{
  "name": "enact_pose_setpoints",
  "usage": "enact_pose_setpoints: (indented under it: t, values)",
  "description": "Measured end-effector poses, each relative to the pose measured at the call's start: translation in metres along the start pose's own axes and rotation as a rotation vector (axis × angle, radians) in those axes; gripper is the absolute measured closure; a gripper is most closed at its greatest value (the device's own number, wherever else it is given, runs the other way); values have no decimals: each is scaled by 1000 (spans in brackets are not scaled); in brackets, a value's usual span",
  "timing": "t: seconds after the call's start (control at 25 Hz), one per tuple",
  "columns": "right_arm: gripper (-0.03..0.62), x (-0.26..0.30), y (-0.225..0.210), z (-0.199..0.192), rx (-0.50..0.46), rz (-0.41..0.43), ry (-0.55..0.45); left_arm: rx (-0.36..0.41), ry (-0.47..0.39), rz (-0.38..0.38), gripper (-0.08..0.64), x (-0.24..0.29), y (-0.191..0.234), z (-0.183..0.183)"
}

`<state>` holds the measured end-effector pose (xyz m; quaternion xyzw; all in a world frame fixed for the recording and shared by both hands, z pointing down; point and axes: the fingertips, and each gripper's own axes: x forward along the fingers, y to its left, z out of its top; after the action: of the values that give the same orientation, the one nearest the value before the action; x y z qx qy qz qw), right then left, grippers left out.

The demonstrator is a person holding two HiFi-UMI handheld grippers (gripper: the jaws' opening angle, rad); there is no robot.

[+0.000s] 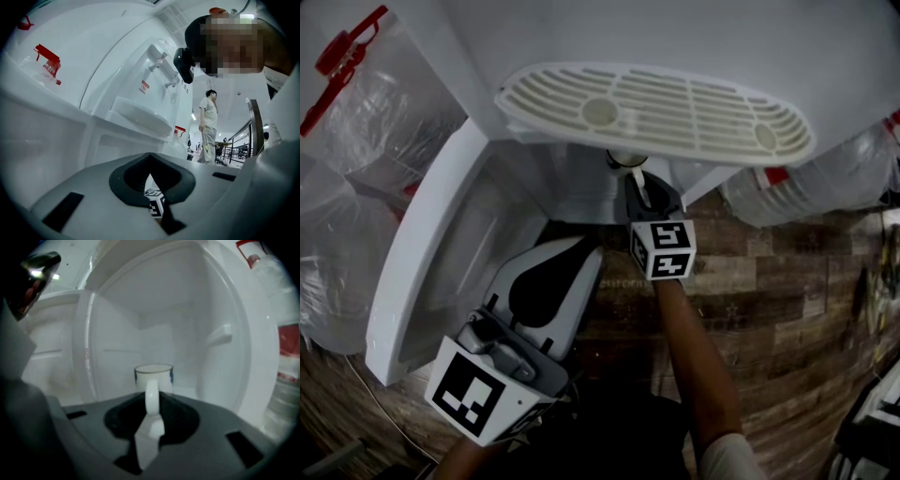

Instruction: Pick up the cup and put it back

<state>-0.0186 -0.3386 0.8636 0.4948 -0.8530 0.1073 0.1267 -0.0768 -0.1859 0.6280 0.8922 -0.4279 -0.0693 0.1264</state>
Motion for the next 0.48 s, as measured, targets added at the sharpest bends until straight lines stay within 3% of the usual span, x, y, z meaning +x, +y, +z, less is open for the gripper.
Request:
enact_pose_setpoints:
  t: [0.16,0.28,0.48]
  values:
    - [514,2,0,-1,35,11,19,-9,7,-4,554,0,-4,0]
    - [451,0,0,-4,61,23,37,-13,6,3,554,-1,-4,3]
    - [446,-11,9,-4,36,48,41,-3,-16,8,554,-3,-7,9]
